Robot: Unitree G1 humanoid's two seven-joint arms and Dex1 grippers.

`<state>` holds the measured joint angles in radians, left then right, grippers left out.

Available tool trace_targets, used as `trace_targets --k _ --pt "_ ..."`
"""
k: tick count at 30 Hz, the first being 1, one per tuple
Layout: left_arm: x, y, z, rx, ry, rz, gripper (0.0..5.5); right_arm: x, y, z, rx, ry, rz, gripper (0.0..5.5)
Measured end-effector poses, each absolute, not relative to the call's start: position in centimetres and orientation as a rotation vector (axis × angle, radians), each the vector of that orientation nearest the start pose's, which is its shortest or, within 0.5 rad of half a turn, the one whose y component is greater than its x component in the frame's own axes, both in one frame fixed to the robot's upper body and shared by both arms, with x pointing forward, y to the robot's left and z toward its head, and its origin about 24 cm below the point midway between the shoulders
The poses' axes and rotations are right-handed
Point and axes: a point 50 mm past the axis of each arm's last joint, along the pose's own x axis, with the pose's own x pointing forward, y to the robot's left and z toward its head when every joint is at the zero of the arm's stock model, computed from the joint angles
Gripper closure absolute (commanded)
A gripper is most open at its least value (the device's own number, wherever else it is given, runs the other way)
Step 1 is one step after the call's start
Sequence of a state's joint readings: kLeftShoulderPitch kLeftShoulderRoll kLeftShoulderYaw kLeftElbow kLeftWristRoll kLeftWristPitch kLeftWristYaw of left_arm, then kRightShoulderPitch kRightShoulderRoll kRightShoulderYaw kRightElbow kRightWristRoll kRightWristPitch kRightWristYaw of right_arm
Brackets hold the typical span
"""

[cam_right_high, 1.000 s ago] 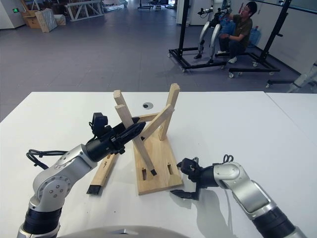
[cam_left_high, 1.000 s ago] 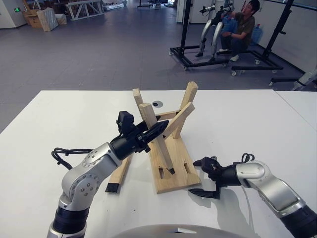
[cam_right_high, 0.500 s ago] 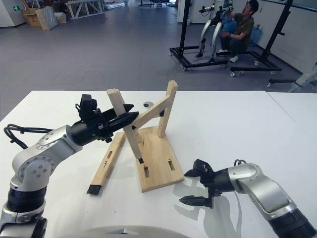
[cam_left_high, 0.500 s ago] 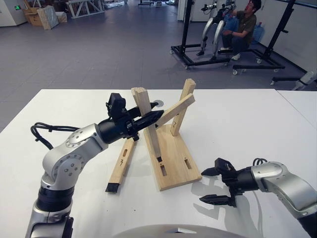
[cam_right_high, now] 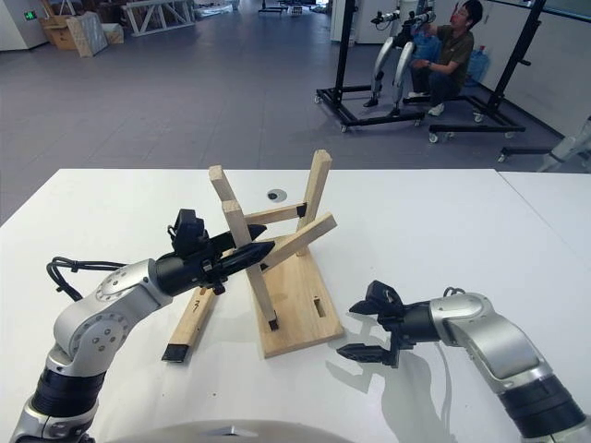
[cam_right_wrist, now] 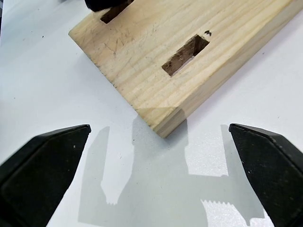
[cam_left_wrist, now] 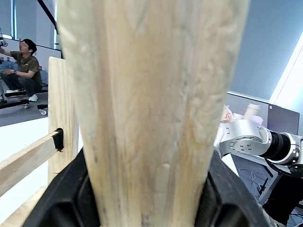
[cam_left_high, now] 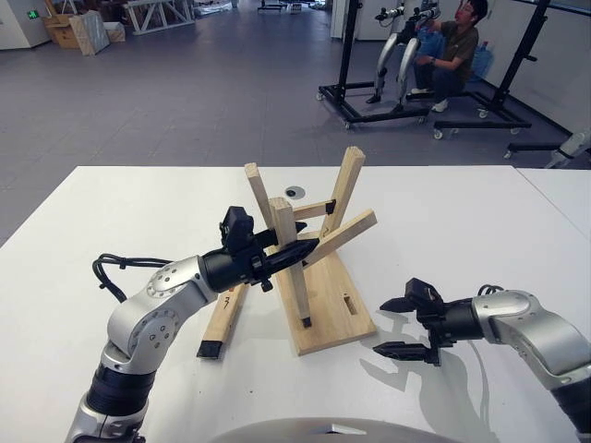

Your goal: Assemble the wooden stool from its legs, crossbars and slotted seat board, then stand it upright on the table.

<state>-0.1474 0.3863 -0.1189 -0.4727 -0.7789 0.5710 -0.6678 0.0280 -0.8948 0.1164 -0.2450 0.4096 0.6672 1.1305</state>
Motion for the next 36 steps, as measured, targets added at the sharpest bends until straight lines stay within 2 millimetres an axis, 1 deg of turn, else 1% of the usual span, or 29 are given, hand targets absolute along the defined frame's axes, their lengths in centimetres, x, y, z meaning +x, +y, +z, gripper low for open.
trace_targets --k 2,8,11,14,18,20,24,28,31,34,36 --pt "22.4 10.4 13.5 -0.288 0.011 -1.188 3.46 20.0 -22.6 6.8 -0.157 0.794 1.151 0.10" --pt "22.2 9.9 13.5 -0.247 0.000 -1.224 3.46 20.1 -22.4 6.8 -0.160 0.789 1.158 0.10" --pt "22.2 10.0 13.5 -0.233 -0.003 -1.230 3.46 20.1 -22.3 6.8 -0.157 0.787 1.160 0.10" --pt "22.6 10.2 13.6 -0.221 0.014 -1.224 3.46 20.0 -22.0 6.5 -0.154 0.792 1.164 0.10" --pt "23.0 10.4 14.1 -0.132 -0.001 -1.234 3.46 20.0 -21.9 6.4 -0.155 0.793 1.162 0.10" --pt "22.9 10.3 14.1 -0.084 -0.011 -1.245 3.46 20.0 -21.9 6.4 -0.156 0.792 1.159 0.10" --pt "22.1 10.0 13.5 -0.004 -0.058 -1.258 3.46 19.9 -21.8 6.3 -0.153 0.792 1.160 0.10" --pt "21.9 10.5 12.6 0.028 -0.078 -1.218 3.46 19.8 -21.7 6.1 -0.148 0.794 1.154 0.10" --pt "21.5 10.8 11.5 0.085 -0.108 -1.171 3.46 19.7 -21.7 6.0 -0.143 0.797 1.152 0.10" --pt "20.7 10.5 10.7 0.129 -0.152 -1.178 3.46 19.7 -21.7 5.9 -0.142 0.798 1.153 0.10" --pt "20.6 10.3 10.6 0.131 -0.161 -1.179 3.46 19.7 -21.8 5.9 -0.142 0.799 1.152 0.10"
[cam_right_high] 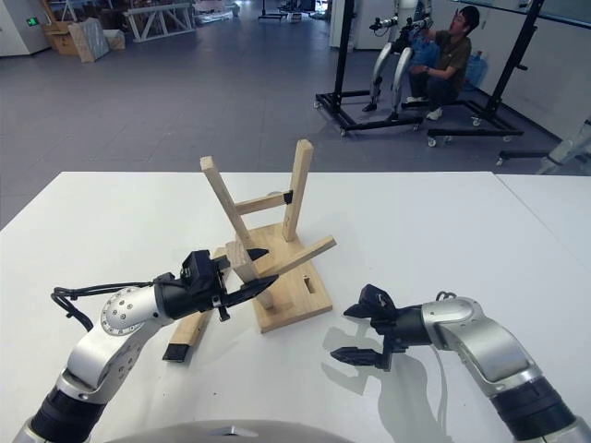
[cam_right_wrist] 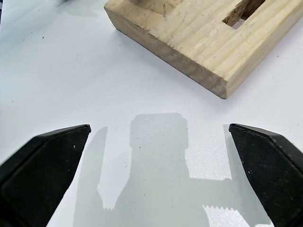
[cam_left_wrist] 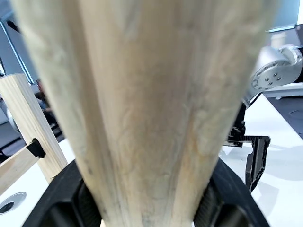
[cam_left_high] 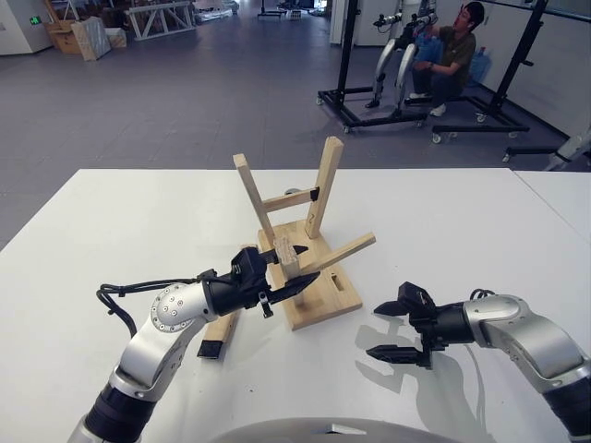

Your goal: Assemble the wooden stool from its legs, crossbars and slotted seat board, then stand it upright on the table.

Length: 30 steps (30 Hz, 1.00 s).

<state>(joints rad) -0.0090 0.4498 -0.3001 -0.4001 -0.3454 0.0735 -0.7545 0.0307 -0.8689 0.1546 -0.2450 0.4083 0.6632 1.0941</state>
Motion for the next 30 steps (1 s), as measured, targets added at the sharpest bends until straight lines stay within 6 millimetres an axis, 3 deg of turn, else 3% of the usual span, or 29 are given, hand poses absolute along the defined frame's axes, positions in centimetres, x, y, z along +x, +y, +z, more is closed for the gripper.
trace_targets --k 10,12,13,15,24,30 --pt "21.1 10.3 10.9 0.132 -0.123 -1.214 3.46 19.7 -21.6 5.8 -0.136 0.792 1.148 0.10" --pt "21.3 10.4 10.7 0.138 -0.078 -1.223 2.95 19.6 -21.5 5.7 -0.134 0.791 1.143 0.10" --pt "21.3 11.2 8.4 0.121 0.093 -1.199 2.79 19.6 -21.4 5.7 -0.131 0.789 1.145 0.10" --pt "20.9 11.7 6.9 0.096 0.209 -1.187 2.46 19.5 -21.3 5.7 -0.129 0.785 1.147 0.10" --pt "21.3 12.1 7.9 0.107 0.171 -1.155 1.29 19.4 -21.3 5.7 -0.127 0.790 1.147 0.10" --pt "21.2 17.4 9.7 0.142 0.256 -0.854 1.29 19.1 -21.6 5.5 -0.125 0.785 1.130 0.10"
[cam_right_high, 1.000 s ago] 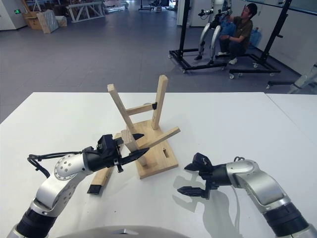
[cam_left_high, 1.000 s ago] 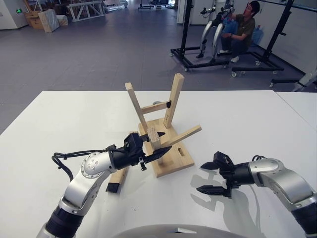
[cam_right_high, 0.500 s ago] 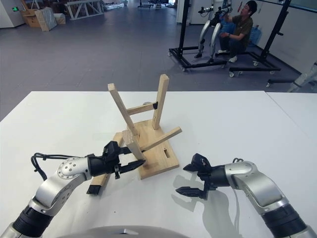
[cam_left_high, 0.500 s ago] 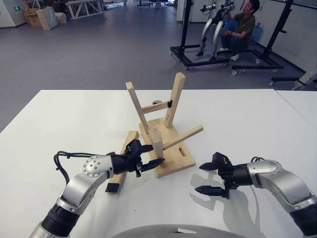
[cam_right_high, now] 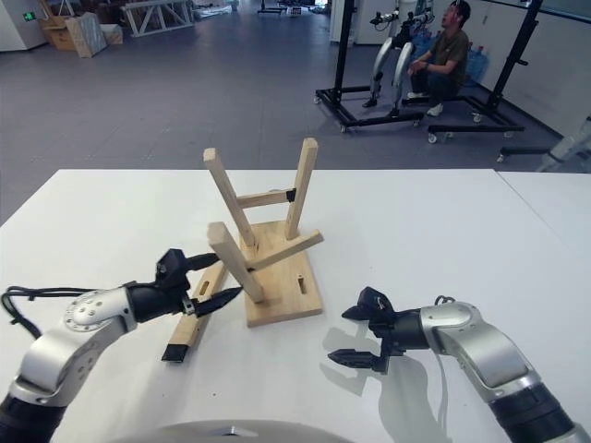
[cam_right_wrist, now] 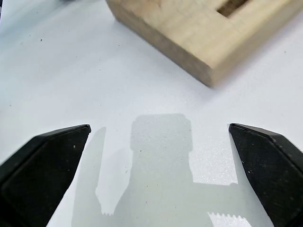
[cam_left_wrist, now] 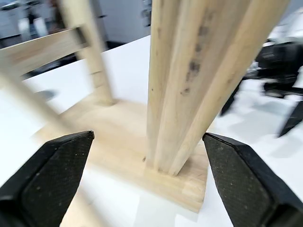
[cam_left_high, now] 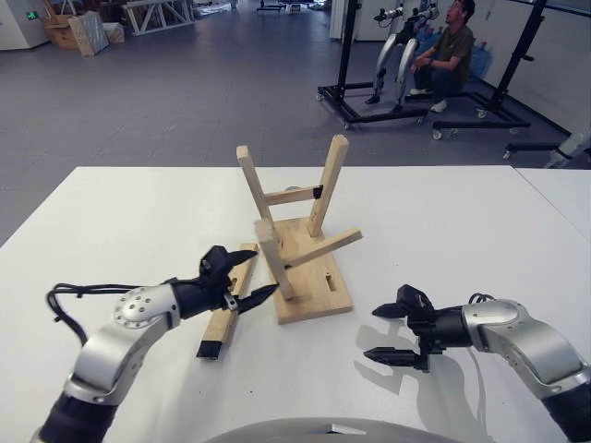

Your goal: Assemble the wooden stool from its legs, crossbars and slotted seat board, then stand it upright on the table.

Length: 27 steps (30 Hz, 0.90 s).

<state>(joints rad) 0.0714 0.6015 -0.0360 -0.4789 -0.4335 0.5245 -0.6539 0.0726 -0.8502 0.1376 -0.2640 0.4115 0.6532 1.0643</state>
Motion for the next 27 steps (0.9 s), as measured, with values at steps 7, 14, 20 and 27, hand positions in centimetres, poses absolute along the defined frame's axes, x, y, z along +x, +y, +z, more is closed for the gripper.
trace_targets --k 7,14,20,27 --pt "19.8 17.6 9.9 0.103 0.446 -0.649 1.29 18.6 -21.6 5.3 -0.118 0.775 1.090 0.10" --pt "17.7 16.8 8.6 0.104 0.675 -0.577 1.29 18.4 -21.5 5.1 -0.115 0.772 1.076 0.10" --pt "17.5 17.7 7.4 0.128 0.757 -0.430 1.29 18.3 -21.2 5.0 -0.107 0.761 1.071 0.10" --pt "16.4 17.2 5.6 0.137 0.829 -0.412 1.61 18.2 -21.0 4.8 -0.105 0.758 1.085 0.10"
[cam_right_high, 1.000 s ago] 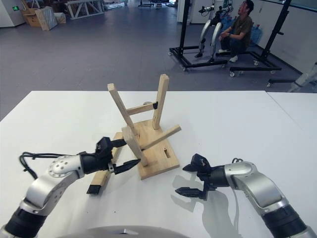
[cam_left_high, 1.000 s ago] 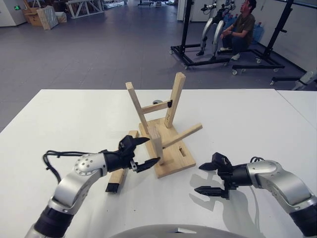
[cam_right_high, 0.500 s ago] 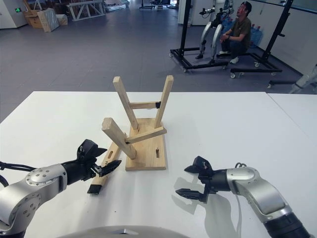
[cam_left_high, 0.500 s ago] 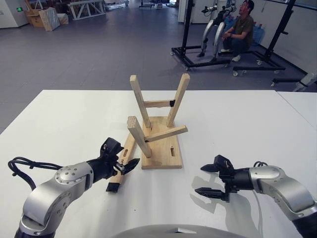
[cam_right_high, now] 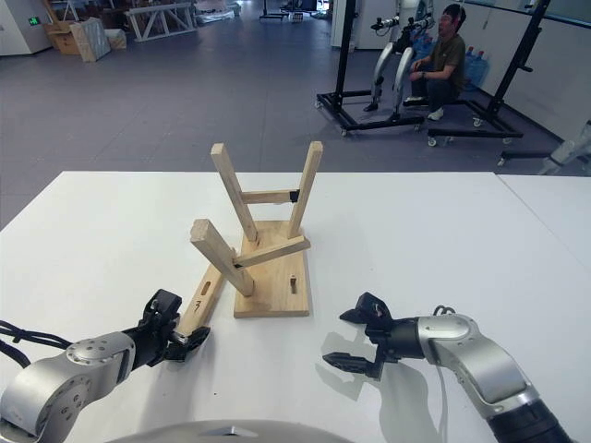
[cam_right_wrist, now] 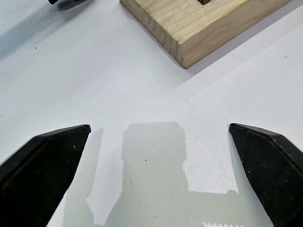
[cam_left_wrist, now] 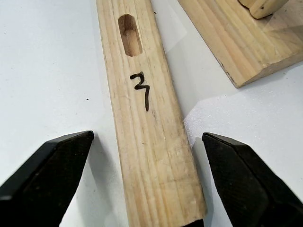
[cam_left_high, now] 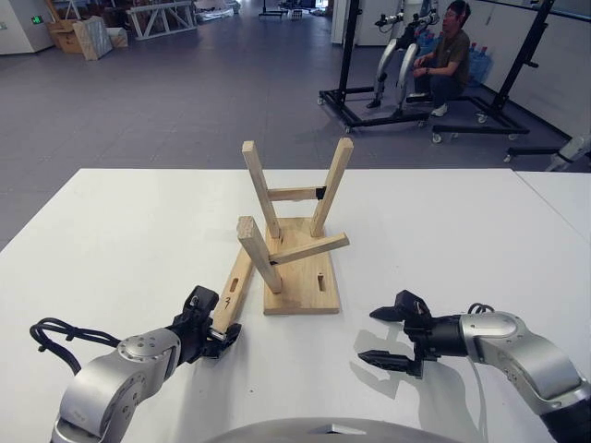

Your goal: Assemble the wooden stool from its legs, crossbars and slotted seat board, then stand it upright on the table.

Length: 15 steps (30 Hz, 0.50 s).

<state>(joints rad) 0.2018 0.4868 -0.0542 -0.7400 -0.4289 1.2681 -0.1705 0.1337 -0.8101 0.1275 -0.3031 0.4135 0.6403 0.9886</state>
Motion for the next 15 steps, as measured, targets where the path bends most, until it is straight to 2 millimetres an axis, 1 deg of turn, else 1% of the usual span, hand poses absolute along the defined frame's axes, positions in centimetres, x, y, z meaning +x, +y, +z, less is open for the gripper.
trace_targets --k 7,11,13,15 --pt "16.73 17.36 5.40 0.160 0.811 -0.395 2.55 18.30 -20.90 4.81 -0.106 0.759 1.089 0.10" --pt "17.09 17.69 5.32 0.160 0.805 -0.380 3.22 18.34 -20.83 4.80 -0.107 0.758 1.092 0.10" --pt "17.21 17.87 5.31 0.157 0.804 -0.372 3.43 18.36 -20.82 4.80 -0.107 0.759 1.093 0.10" --pt "17.31 17.99 5.31 0.152 0.802 -0.366 3.44 18.41 -20.80 4.80 -0.108 0.758 1.094 0.10"
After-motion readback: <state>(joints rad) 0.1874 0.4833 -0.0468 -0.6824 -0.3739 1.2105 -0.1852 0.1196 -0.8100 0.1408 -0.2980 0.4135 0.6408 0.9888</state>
